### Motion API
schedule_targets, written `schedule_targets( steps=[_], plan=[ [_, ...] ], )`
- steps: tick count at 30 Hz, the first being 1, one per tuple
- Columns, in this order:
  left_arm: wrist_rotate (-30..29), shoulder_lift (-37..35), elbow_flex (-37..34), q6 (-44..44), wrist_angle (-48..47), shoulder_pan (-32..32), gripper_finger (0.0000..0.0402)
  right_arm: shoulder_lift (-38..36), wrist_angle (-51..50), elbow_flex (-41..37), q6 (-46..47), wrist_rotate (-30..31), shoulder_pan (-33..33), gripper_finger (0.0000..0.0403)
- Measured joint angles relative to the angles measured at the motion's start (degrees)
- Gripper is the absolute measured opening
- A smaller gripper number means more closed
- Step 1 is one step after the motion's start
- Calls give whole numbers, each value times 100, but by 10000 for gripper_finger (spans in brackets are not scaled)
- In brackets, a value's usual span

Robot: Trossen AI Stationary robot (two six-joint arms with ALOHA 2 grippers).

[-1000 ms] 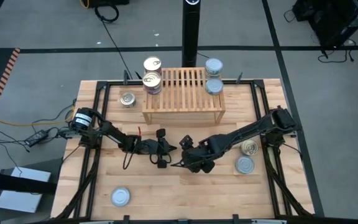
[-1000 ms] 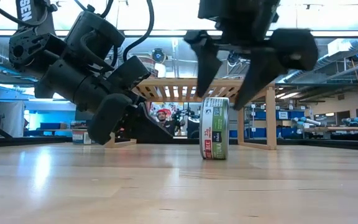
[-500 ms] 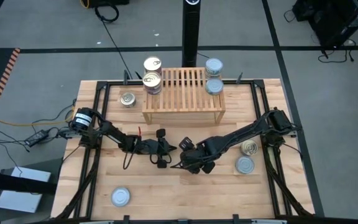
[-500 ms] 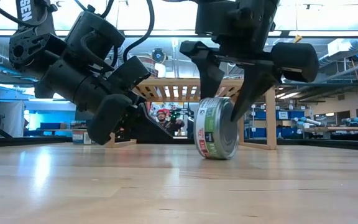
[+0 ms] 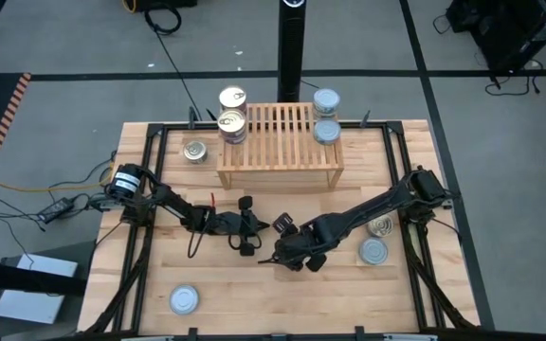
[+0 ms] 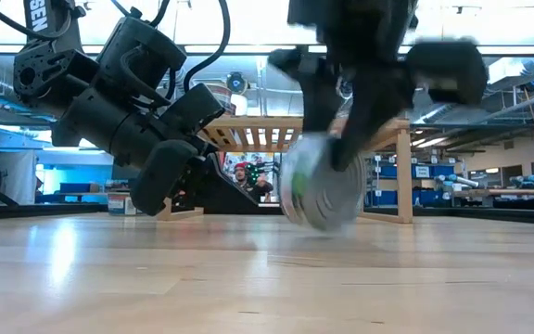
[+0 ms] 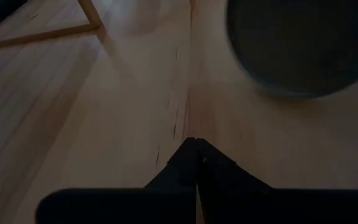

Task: Stack canned seafood by type on shelf
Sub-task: Stack the green tuna can on top of the other green tuna can on the shelf

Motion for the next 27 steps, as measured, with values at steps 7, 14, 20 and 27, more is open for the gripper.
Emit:
schedule_targets(
  steps=[7, 14, 20, 27],
  plan=[
    [-15, 0, 0, 68, 52, -83, 3, -4, -1357, 1347, 587, 2398, 489, 151],
    [-32, 0, 0, 122, 62, -188, 3, -28, -3691, 2593, 2117, 5195, 692, 151],
    [-33, 0, 0, 127, 114, -276, 3, -222, -4503, 2630, 3273, 5579, 96, 151],
    [-37, 0, 2, 95, 104, -275, 4, -831, -4554, 2025, 3625, 5660, -771, 152]
  ],
)
